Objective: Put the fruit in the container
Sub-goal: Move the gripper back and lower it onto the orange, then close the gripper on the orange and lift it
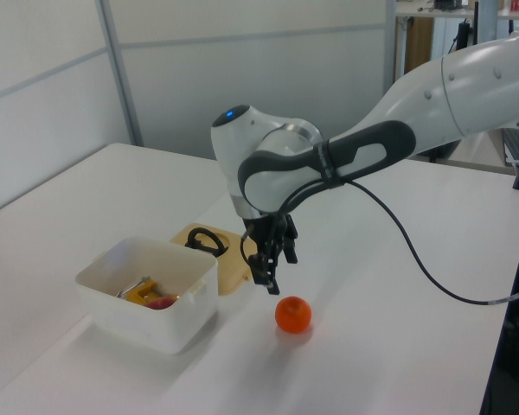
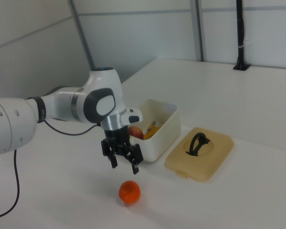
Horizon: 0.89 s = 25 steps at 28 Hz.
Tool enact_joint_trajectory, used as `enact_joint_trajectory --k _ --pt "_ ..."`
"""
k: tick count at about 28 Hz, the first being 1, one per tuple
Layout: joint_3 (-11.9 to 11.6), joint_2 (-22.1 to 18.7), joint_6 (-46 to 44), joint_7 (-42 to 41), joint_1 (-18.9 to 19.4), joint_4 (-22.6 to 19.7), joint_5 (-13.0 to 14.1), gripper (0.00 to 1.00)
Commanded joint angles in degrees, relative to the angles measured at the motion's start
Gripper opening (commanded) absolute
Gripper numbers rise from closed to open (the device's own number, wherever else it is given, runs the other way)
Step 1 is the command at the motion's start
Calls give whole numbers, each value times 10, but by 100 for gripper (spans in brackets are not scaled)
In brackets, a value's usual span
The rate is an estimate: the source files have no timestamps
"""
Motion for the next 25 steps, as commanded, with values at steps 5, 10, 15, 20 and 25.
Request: enact_joint_trajectory --k 5,10,15,20,25 --pt "-9 26 -3 -15 6 -20 -31 100" --pt "-8 39 -1 -15 7 -21 -34 100" --pt "-6 49 3 -15 7 -21 -35 100" --pt "-4 65 5 -15 9 -19 -39 100" --pt "-3 75 5 -16 11 -18 -59 75"
